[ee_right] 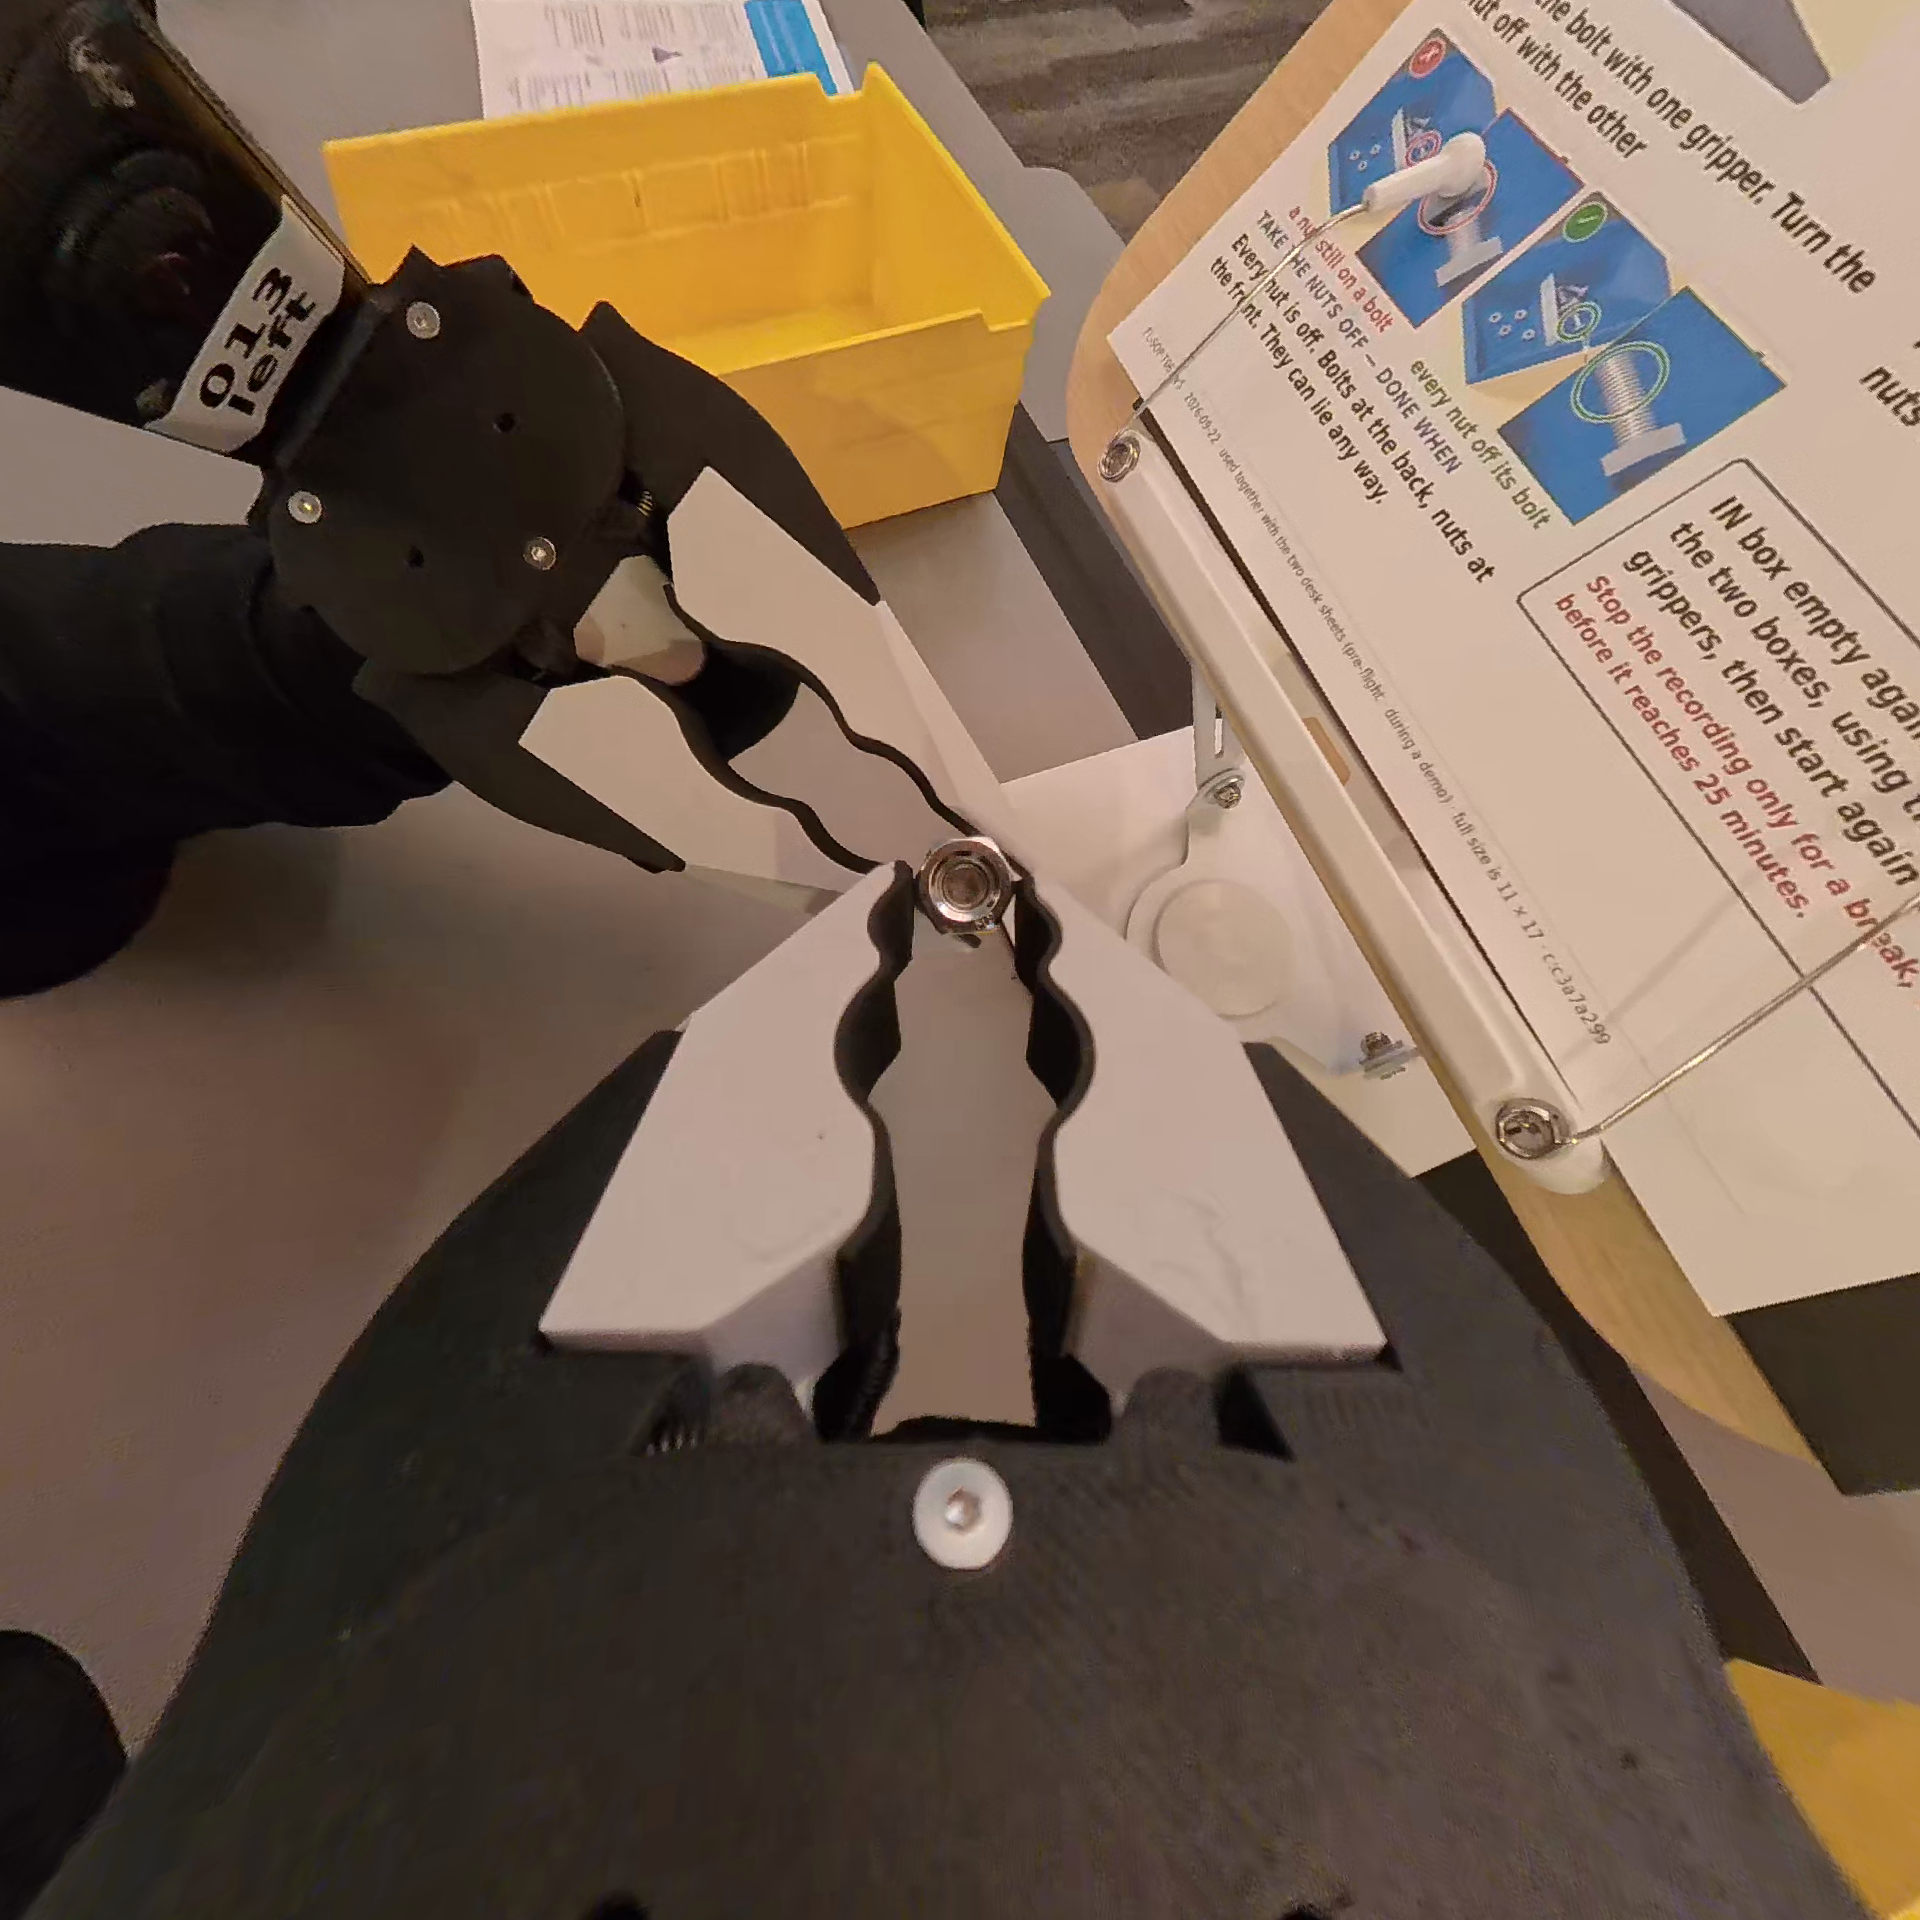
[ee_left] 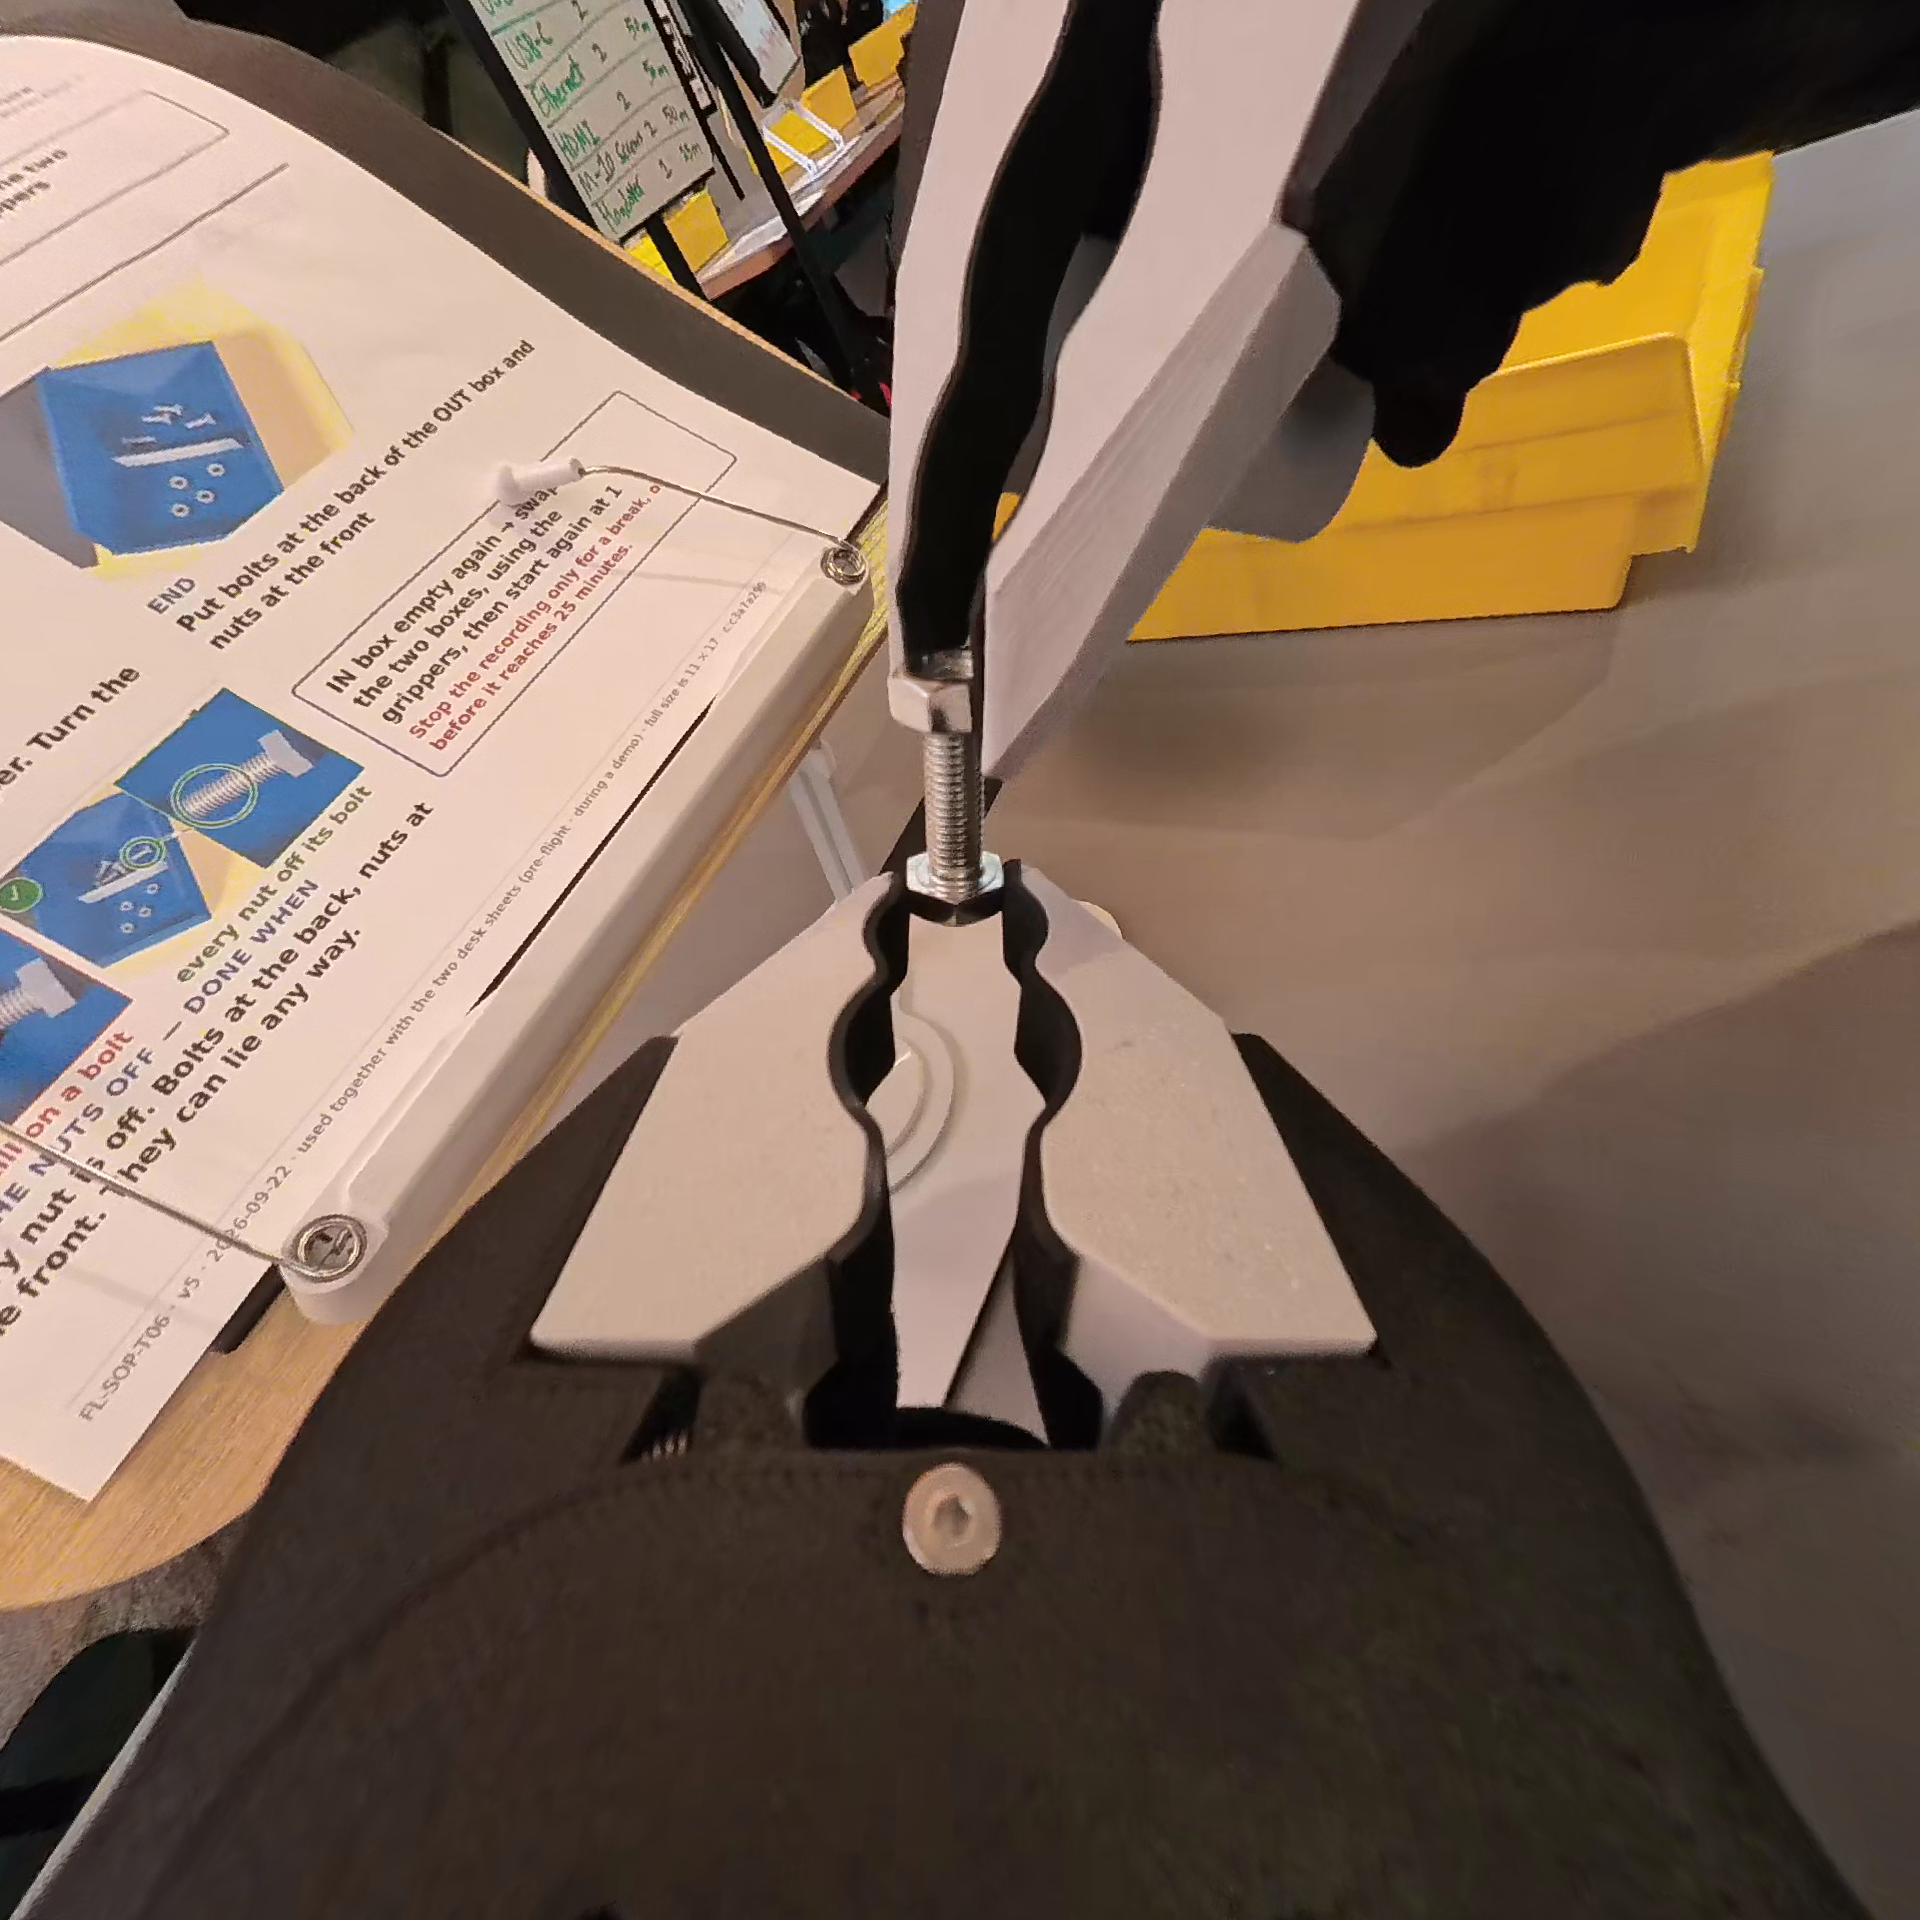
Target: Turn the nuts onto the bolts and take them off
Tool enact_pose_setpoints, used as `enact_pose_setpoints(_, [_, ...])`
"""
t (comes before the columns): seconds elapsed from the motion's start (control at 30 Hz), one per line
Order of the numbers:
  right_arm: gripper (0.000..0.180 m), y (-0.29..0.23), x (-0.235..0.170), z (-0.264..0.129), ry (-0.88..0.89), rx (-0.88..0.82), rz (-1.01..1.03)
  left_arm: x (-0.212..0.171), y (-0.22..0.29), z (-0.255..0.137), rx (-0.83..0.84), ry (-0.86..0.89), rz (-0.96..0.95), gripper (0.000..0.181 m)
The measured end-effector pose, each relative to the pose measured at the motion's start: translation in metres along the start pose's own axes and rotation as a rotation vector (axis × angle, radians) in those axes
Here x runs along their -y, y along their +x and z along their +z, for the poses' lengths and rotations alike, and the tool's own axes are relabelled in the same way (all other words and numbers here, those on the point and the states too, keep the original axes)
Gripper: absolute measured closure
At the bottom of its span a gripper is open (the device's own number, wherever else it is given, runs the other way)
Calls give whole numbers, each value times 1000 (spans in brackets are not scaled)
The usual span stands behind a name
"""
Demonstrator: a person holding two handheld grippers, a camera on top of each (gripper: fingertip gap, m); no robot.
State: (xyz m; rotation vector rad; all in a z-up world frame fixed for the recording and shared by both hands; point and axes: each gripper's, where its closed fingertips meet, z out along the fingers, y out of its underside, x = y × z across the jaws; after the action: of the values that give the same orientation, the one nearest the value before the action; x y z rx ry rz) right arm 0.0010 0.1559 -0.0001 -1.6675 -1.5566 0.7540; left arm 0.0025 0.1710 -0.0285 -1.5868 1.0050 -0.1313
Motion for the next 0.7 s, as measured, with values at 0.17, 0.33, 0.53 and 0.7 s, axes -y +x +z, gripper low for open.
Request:
enact_pose_setpoints(0.17, [163,-1,-1,3,-9,3,-32,-3,0,0,-15,-5,2,165])
enact_pose_setpoints(0.33, [163,-5,-3,5,-46,27,-161,-6,2,-2,-48,-12,17,165])
enact_pose_setpoints(0.53, [163,-8,-9,2,-163,42,-464,-5,8,-3,-89,-14,22,165])
enact_pose_setpoints(0.7, [163,-7,-14,0,-290,-14,-822,-6,13,-3,-130,-20,20,165])
